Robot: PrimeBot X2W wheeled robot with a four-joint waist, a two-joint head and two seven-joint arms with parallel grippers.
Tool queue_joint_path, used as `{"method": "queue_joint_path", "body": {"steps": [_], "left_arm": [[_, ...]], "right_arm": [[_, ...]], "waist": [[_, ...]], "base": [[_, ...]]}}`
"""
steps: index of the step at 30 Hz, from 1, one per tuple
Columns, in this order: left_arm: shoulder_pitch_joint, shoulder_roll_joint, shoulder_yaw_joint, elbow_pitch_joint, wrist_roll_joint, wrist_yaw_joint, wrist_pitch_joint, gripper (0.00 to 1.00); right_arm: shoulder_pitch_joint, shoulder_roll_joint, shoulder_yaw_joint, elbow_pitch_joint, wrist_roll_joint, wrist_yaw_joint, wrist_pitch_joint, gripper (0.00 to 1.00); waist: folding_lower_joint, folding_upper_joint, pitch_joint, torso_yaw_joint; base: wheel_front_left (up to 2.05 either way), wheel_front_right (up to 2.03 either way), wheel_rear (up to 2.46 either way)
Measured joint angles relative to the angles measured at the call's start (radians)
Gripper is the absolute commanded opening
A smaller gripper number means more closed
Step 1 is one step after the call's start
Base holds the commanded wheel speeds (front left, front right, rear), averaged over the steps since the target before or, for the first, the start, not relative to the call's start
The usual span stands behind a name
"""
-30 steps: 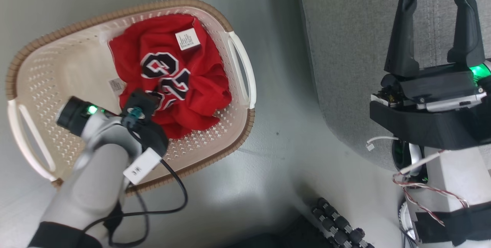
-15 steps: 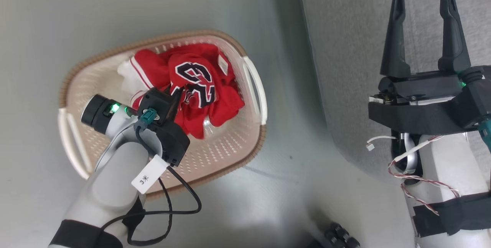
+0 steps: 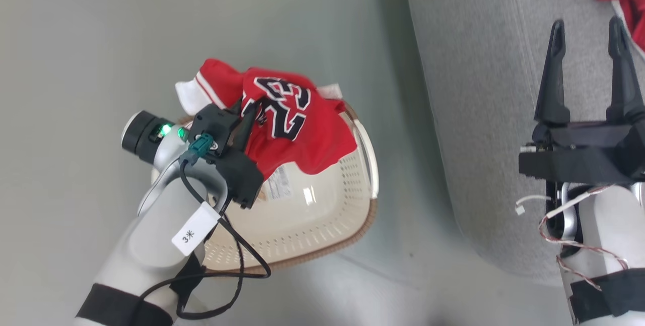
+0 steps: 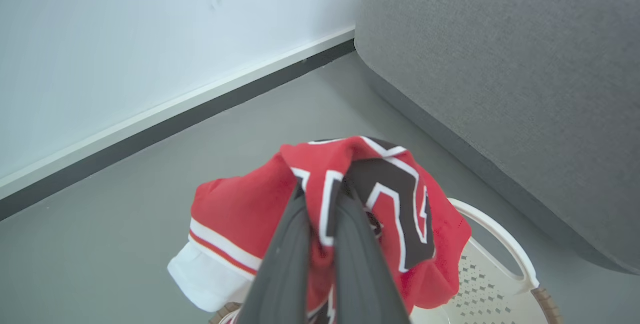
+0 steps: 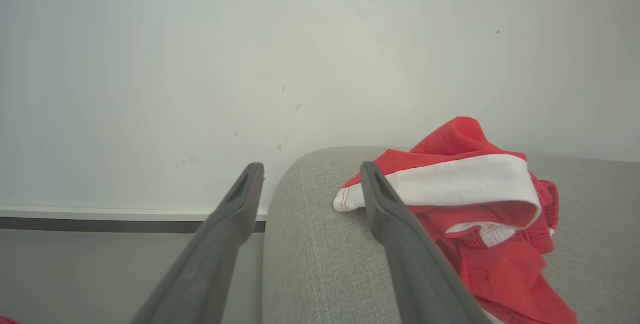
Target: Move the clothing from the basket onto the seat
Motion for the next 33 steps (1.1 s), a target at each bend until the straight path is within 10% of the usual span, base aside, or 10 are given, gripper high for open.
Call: {"method": "queue_joint_path", "body": {"steps": [11, 33], "left_arm": [[-0.026, -0.018, 0.023, -0.094, -0.051, -0.009, 0.0, 0.0], [-0.037, -0.057, -0.026, -0.007, -0.145, -0.018, 0.0, 0.0]], "right_arm": [[0.07, -0.009, -0.001, 0.069, 0.009, 0.024, 0.0, 1.0], [0.097, 0.039, 0.235, 0.31, -0.003, 0.186, 0.0, 1.0]], "waist": [[0.0, 0.0, -0.164, 0.07], [0.0001, -0.0001, -0.517, 0.133]], "base": [[0.0, 0.0, 0.0], [0.0, 0.0, 0.0]]}}
